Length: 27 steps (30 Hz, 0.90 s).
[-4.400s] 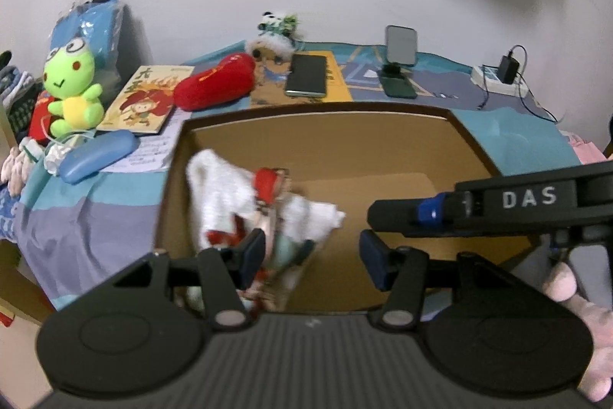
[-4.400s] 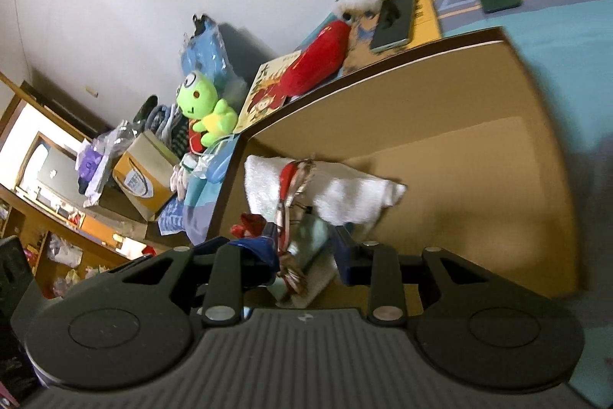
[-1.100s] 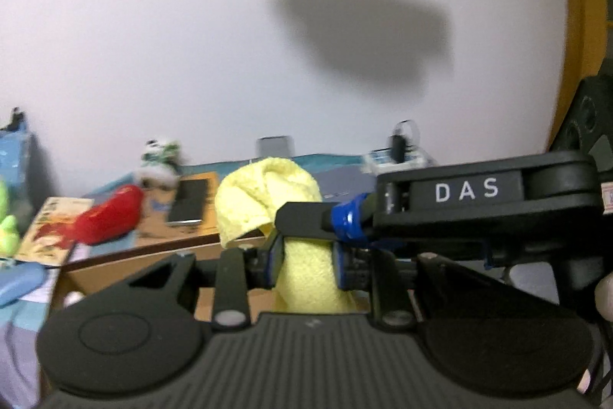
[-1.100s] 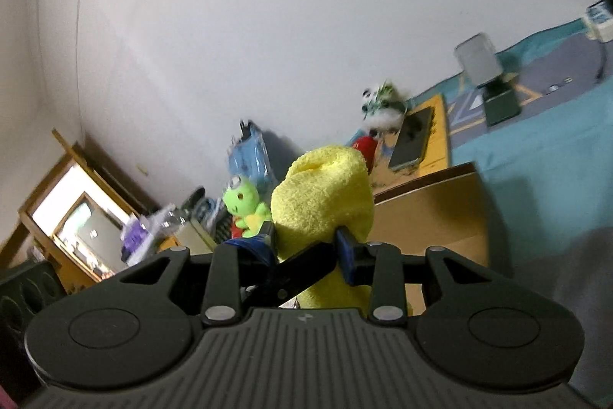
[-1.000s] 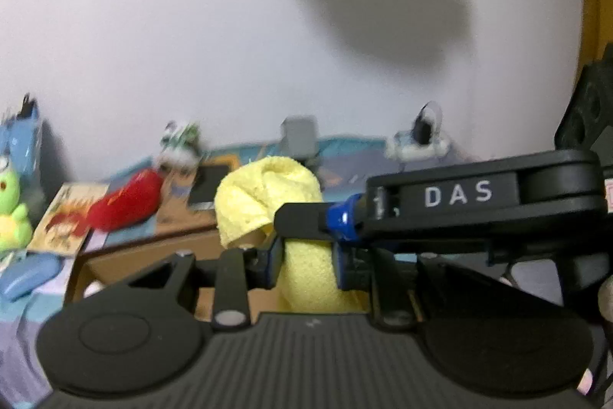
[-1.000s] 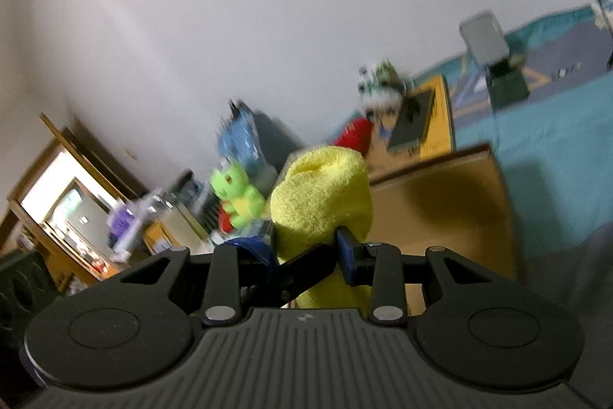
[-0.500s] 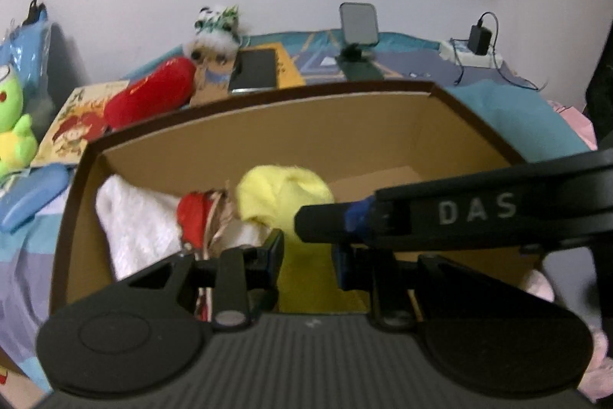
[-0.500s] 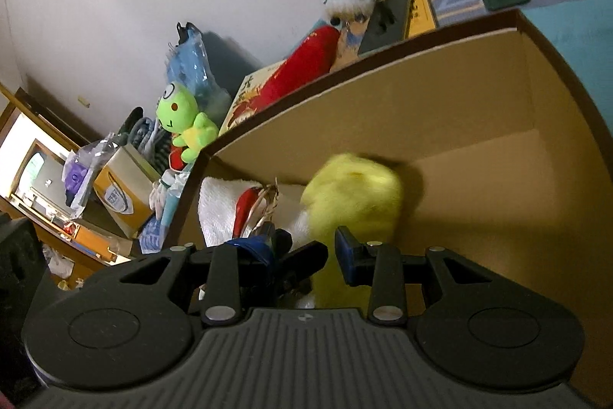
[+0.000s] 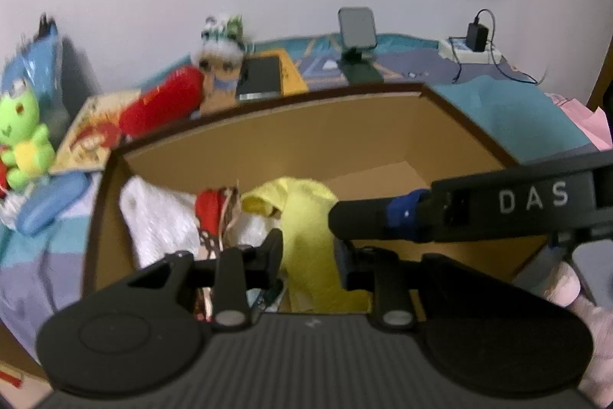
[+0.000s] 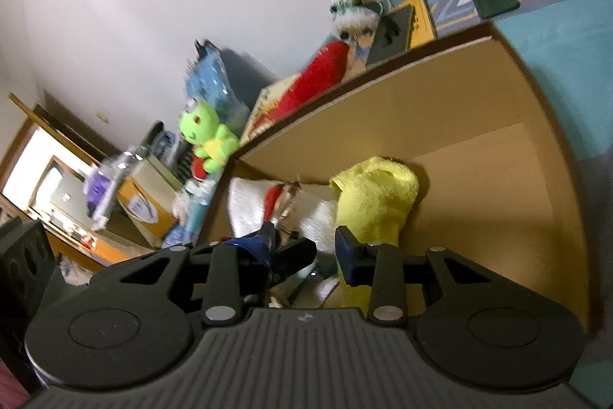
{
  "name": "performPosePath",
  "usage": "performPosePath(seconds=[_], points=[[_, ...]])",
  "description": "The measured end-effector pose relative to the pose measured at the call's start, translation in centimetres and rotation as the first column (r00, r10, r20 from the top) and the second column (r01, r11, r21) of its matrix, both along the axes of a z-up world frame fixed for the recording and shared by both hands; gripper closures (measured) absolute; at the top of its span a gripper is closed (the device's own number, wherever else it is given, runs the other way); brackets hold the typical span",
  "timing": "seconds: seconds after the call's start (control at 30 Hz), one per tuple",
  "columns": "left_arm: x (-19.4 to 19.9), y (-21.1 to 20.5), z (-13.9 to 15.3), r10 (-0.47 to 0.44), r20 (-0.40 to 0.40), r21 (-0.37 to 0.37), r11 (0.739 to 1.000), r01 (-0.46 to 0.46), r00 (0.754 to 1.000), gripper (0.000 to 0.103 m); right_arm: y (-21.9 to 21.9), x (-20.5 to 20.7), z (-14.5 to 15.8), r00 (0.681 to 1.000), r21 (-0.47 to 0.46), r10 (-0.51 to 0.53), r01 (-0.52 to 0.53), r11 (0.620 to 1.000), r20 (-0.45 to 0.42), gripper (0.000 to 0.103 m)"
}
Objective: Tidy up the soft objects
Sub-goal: 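Move the right gripper back to the pile toward the red knit hat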
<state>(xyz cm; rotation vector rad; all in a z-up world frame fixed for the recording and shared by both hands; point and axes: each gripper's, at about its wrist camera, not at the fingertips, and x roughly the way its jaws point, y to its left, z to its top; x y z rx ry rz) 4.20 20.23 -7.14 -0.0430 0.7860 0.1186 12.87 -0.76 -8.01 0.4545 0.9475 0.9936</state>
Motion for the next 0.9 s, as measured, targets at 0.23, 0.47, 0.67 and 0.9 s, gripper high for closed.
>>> performPosePath(seconds=[0.23, 0.47, 0.67, 0.9], points=[[-2.1, -3.6, 3.0, -0.034, 0.076, 0.096, 0.995, 0.027, 0.997, 0.052, -4.3, -1.4, 1.7, 0.999, 0.071, -0.033, 0.032, 0.997, 0.019, 0.084], [-3.6, -9.6, 4.7, -0.13, 0.121, 0.137, 0.984, 0.113, 0.984, 0.046, -10.2, -3.0, 2.5, 0.994, 0.068, -0.09, 0.085, 0.994, 0.061, 0.084], [-4.1, -15.0, 4.5, -0.217, 0.122, 0.095, 0.974, 0.206, 0.969, 0.045, -16.3, -4.1, 1.8, 0.982, 0.015, -0.167, 0.166, 0.986, 0.088, 0.084], [-3.3, -22.0, 2.0, -0.348, 0.055, -0.001, 0.937, 0.348, 0.936, 0.042, -24.4, -5.0, -0.4, 0.953, -0.067, -0.299, 0.302, 0.951, 0.048, 0.084]])
